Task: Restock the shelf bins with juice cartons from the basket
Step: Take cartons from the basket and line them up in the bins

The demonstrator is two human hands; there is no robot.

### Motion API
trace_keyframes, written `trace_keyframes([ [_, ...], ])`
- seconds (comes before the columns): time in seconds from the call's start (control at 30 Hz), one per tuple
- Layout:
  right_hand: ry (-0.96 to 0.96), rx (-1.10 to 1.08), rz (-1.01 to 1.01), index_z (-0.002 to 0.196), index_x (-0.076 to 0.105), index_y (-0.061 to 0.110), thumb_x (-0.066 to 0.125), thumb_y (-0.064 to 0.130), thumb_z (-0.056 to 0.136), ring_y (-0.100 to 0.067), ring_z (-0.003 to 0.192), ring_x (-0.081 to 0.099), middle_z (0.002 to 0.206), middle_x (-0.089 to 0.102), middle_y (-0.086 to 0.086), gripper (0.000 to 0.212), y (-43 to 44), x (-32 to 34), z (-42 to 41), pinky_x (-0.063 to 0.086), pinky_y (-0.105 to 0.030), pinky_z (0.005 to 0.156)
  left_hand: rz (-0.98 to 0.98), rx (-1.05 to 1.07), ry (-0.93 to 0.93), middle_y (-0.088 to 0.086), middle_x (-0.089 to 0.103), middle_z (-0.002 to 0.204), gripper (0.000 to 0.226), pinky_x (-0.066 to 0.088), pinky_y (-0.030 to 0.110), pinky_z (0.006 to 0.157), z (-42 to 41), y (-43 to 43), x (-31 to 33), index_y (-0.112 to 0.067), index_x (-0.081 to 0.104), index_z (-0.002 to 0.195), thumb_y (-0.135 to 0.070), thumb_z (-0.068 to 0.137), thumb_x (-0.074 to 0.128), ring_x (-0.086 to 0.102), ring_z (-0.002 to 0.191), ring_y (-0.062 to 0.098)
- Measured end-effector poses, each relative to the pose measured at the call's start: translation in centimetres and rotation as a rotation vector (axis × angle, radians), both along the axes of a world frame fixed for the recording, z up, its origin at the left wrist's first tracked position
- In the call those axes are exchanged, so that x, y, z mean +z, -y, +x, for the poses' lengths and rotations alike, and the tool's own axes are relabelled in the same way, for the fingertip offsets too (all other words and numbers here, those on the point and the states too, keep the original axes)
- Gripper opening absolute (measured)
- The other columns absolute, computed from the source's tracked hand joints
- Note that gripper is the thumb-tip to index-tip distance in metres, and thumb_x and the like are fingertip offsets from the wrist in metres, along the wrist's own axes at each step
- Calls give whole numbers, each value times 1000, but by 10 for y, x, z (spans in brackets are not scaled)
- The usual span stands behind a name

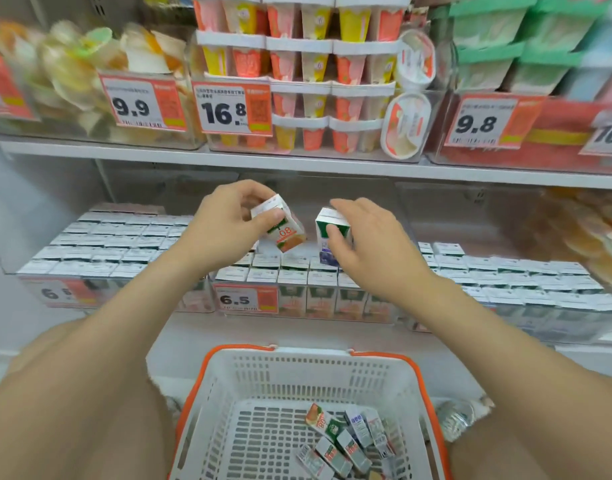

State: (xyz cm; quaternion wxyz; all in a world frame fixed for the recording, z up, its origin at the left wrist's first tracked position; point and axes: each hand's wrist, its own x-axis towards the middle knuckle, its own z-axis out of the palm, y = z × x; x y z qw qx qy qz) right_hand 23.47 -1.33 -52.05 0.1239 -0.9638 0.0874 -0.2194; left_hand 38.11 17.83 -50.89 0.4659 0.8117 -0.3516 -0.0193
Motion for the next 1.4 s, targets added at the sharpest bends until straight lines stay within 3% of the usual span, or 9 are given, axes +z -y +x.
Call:
trace_keyframes([
  [0.17, -149, 19, -110, 143, 52, 20, 45, 36, 107, -36, 99, 62, 120, 59, -6, 40, 15, 1, 34, 54, -48, 80, 275, 10, 224, -3, 69, 115, 23, 52, 32, 78, 37, 28, -22, -23, 63, 122, -32, 101, 66, 67, 101, 20],
  [0.37, -185, 5, -70, 136, 55, 16, 43, 35, 109, -38, 102, 61, 117, 60, -10, 35, 23, -16, 56, 54, -49, 84, 958, -86, 414, 0, 67, 126, 33, 28, 55, 113, 57, 40, -46, -34, 53, 140, -27, 108, 50, 47, 130, 33],
  [0.53, -188, 58, 14, 150, 45, 15, 43, 29, 110, -39, 115, 57, 129, 56, -12, 42, 23, -12, 59, 48, -50, 97, 1155, -109, 318, 8, 63, 138, 64, 11, 71, 119, 45, 58, -48, -28, 47, 149, 5, 95, 40, 47, 137, 37],
  [0.67, -199, 89, 101, 148, 47, 15, 45, 24, 110, -31, 123, 52, 134, 56, -10, 40, 34, -7, 48, 43, -42, 102, 932, -68, 449, 8, 60, 128, 48, 28, 64, 118, 31, 60, -44, -21, 57, 136, -11, 89, 50, 48, 132, 36],
  [0.8, -135, 120, 193, 138, 55, 19, 46, 23, 109, -22, 116, 55, 127, 60, -2, 30, 46, 4, 28, 42, -34, 96, 259, -284, 64, -18, 67, 125, 52, 51, 32, 99, -8, 65, -28, -33, 58, 136, -43, 84, 63, 61, 117, 5],
  [0.9, -120, 160, 302, 136, 57, 27, 50, 31, 108, -9, 96, 60, 121, 65, 8, 29, 58, 15, 1, 47, -28, 85, 78, -316, -38, -16, 74, 109, 33, 59, 37, 94, -31, 73, -27, -34, 65, 125, -31, 94, 75, 71, 102, 4],
  [1.07, -98, 108, 403, 131, 62, 32, 55, 40, 106, -8, 85, 63, 110, 69, 13, 28, 97, 18, -40, 53, -35, 78, -28, -347, -49, -13, 77, 110, 29, 58, 39, 96, -71, 107, -31, -27, 68, 130, -28, 101, 67, 73, 103, 6],
  [1.23, -10, -246, 543, 124, 64, 24, 49, 35, 107, -13, 76, 57, 101, 68, 0, 25, 155, 4, -69, 41, -29, 68, -17, -198, 153, -10, 64, 131, 33, 46, 24, 97, -97, 153, -32, -25, 60, 138, -23, 106, 54, 60, 112, 2],
  [1.4, 149, -495, 617, 132, 50, 17, 45, 28, 109, -30, 103, 60, 122, 63, -13, 26, 209, -17, -82, 47, -36, 70, 217, -196, 67, 8, 29, 166, 57, 26, 24, 112, -114, 193, -40, -11, 26, 161, -24, 109, 44, 32, 150, 24],
])
